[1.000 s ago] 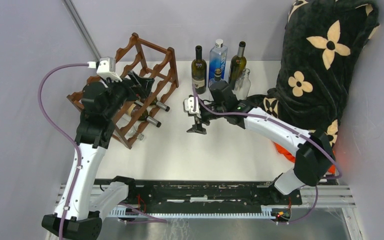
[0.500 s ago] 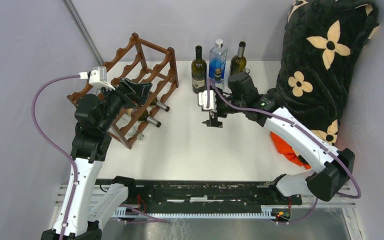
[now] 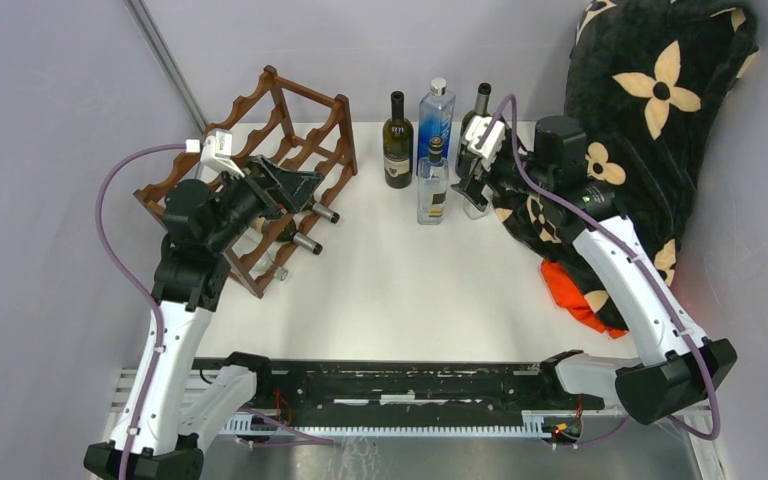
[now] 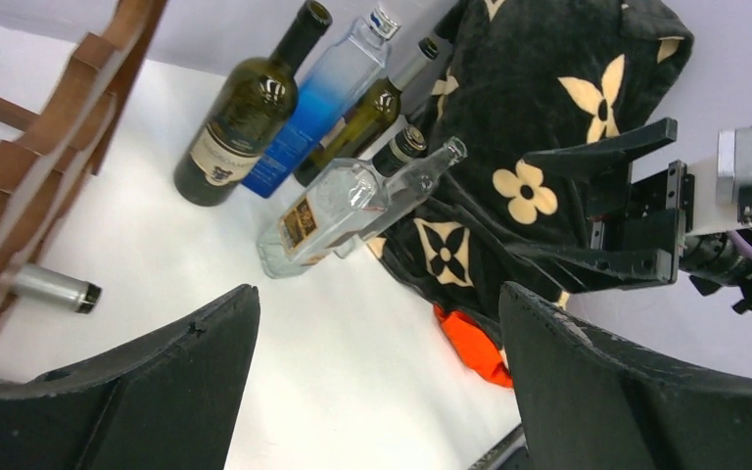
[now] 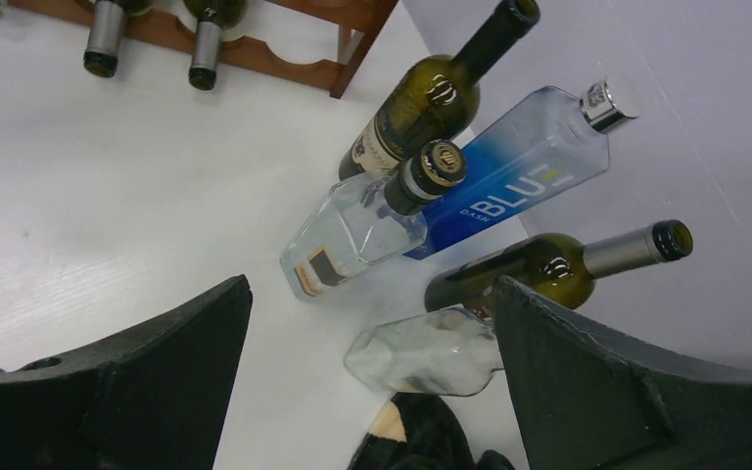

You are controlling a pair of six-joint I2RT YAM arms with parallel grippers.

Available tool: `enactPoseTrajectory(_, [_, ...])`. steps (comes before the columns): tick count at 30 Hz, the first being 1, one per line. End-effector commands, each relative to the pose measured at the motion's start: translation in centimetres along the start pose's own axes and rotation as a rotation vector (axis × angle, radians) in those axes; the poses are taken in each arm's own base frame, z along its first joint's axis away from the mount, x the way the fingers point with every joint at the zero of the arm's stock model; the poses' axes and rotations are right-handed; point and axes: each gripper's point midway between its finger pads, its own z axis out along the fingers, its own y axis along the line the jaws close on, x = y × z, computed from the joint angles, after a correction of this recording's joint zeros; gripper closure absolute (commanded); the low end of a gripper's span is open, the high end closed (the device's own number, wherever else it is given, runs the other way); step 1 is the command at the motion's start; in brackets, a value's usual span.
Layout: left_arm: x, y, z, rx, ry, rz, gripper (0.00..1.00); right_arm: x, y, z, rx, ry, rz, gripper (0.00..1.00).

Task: Put the wine bottle on the wine rack
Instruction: Pick up the wine bottle from the center of the board.

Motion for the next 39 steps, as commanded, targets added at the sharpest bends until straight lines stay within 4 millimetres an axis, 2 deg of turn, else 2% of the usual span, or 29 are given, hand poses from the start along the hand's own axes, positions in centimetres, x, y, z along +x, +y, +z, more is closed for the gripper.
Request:
enactPoseTrajectory(1, [0.3, -2.3, 0.8, 0.125, 0.024, -0.061, 0.05, -2.2, -2.4, 0.2, 0.095, -0.115, 0.120, 0.02])
enactPoseTrajectory(6, [1.4, -3.0, 1.6, 0.161, 0.026, -0.036, 0.05, -2.1, -1.1, 3.1, 0.005, -0.226, 0.158, 0.02])
enactPoseTrajectory(8, [1.7, -3.2, 2.0, 0.165, 0.031, -0.015, 0.05, -2.1, -1.3, 4.1, 0.001, -0.257, 0.171, 0.02])
enactPoseTrajectory(13, [1.9, -3.3, 2.8, 0.169, 0.030, 0.024, 0.05, -0.4, -5.4, 6.4, 0.144, -0.175, 0.275, 0.06])
enactPoseTrajectory(22, [2.4, -2.7, 4.3, 0.168, 0.032, 0.042, 0.05, 2.8, -6.8, 9.9, 0.174, -0.073, 0.384, 0.16])
enactPoseTrajectory(25, [2.6, -2.6, 4.7, 0.168, 0.044, 0.050, 0.05, 3.2, -6.8, 10.8, 0.171, -0.065, 0.376, 0.20])
enactPoseTrajectory(29, [2.9, -2.5, 5.3, 0.171, 0.060, 0.065, 0.05, 3.3, -5.5, 12.2, 0.135, -0.049, 0.366, 0.23])
enactPoseTrajectory(32, [3.0, -2.4, 5.7, 0.173, 0.069, 0.075, 0.05, 3.6, -5.2, 12.9, 0.138, -0.044, 0.386, 0.32])
enactPoseTrajectory(35, [3.4, -2.4, 5.8, 0.176, 0.077, 0.088, 0.05, 3.8, -5.4, 13.1, 0.153, -0.044, 0.417, 0.47])
enactPoseTrajectory(39, [4.4, -2.1, 5.8, 0.188, 0.104, 0.119, 0.05, 3.1, -6.0, 12.8, 0.182, -0.068, 0.429, 0.86])
